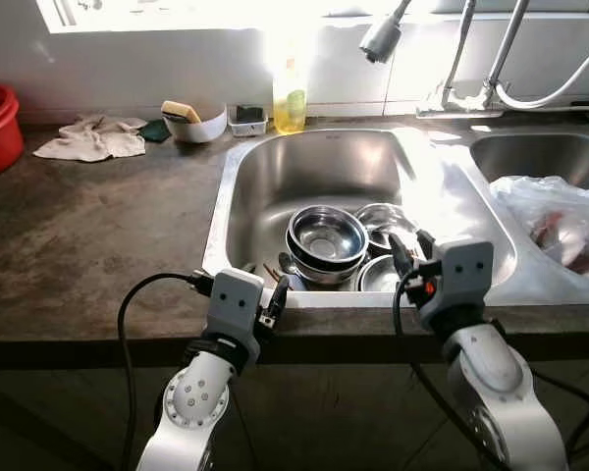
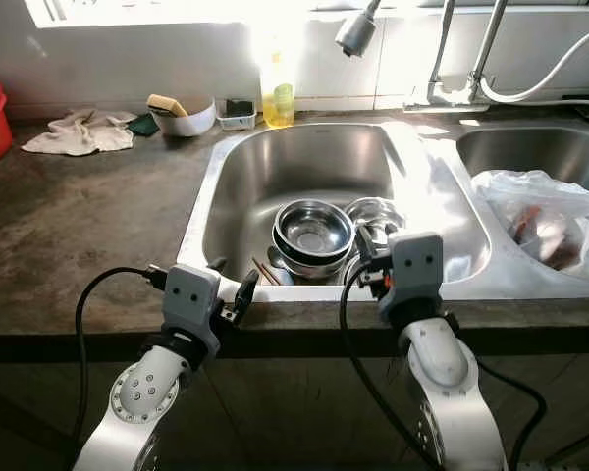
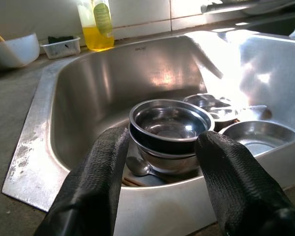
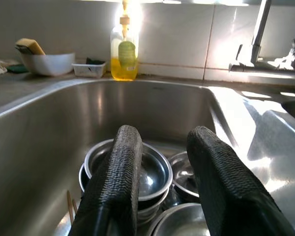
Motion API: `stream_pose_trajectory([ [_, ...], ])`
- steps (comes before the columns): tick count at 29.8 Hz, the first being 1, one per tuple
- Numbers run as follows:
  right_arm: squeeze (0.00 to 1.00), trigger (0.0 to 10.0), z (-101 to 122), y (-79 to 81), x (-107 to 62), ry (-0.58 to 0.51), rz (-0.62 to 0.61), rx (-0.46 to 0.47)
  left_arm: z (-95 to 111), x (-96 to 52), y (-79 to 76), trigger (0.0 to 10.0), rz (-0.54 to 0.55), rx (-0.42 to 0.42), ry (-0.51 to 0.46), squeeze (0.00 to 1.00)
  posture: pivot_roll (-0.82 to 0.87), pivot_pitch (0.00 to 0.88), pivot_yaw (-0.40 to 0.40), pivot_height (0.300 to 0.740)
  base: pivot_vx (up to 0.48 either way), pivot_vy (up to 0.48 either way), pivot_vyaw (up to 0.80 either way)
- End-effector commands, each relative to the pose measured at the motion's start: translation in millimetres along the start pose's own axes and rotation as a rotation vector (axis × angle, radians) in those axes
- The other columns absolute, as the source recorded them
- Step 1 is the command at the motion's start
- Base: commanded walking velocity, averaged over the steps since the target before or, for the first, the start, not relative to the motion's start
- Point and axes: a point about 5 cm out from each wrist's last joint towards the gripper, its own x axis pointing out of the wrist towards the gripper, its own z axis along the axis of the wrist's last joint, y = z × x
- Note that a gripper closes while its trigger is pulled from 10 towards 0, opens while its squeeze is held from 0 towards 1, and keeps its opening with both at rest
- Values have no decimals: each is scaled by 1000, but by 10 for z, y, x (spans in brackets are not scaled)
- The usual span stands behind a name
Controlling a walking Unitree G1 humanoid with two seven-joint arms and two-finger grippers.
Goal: Kitchen organization
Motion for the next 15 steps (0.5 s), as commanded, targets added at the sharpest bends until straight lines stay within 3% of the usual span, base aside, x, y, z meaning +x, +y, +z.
stream_pose_trajectory([
  [1,0,10000,55,15,-37,-18,-11,0,23,-17,8,10000,15,-7,-14,0,1,38,4,740,0,0,0],
  [7,0,10000,124,38,-82,-31,-31,-2,63,9,-12,10000,17,-37,-30,0,-7,34,14,740,0,0,0],
  [10,0,10000,137,48,-78,-39,-31,1,69,15,-14,10000,14,-39,-33,0,-1,30,13,740,0,0,544],
  [13,0,10000,138,64,-69,-44,-33,3,76,19,-9,10000,11,-37,-39,0,6,25,13,740,0,421,800],
  [15,0,10000,134,80,-57,-40,-31,4,78,19,-3,10000,14,-34,-45,0,10,25,13,740,0,0,800],
])
